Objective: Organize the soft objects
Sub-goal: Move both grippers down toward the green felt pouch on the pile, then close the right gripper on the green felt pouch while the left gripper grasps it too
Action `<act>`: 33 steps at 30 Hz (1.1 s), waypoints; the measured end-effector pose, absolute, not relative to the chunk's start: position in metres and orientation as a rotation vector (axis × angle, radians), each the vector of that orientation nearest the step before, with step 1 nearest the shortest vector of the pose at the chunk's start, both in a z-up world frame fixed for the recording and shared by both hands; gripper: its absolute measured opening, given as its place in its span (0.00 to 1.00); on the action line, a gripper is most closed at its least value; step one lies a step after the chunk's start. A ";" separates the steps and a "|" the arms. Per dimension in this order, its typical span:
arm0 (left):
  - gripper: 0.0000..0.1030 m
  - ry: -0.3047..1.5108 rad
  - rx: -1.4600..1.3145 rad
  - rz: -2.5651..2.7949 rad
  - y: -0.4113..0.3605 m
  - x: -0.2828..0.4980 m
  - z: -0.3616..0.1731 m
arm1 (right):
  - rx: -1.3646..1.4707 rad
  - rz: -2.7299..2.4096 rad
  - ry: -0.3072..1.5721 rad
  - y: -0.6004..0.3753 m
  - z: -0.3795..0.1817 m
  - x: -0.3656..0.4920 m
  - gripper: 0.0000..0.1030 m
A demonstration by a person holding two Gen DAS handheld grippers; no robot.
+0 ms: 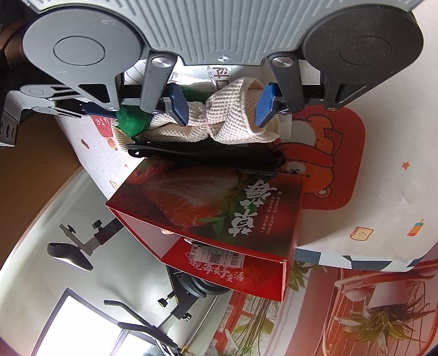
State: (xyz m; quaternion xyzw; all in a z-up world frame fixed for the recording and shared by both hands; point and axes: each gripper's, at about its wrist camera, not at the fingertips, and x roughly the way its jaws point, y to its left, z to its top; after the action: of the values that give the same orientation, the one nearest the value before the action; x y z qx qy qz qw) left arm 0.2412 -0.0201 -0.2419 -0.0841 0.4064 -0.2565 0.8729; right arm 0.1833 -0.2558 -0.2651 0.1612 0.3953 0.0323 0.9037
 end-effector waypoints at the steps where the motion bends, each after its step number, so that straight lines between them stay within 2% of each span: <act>1: 0.54 0.851 -0.177 -0.536 -0.020 0.242 -0.242 | 0.319 0.074 0.817 -0.254 -0.264 0.183 0.70; 18: 0.53 0.885 -0.146 -0.634 -0.080 0.253 -0.236 | 0.152 0.141 0.807 -0.273 -0.271 0.172 0.69; 28: 0.53 0.884 -0.130 -0.649 -0.100 0.258 -0.234 | 0.174 0.155 0.776 -0.280 -0.288 0.180 0.71; 33: 0.53 0.837 -0.217 -0.566 -0.066 0.268 -0.216 | 0.227 0.172 0.771 -0.288 -0.291 0.183 0.62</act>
State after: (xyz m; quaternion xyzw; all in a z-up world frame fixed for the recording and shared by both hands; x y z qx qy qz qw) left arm 0.2682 -0.0661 -0.2157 -0.1038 0.4002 -0.2708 0.8693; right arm 0.1835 -0.2879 -0.2911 0.1105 0.3746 0.0838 0.9168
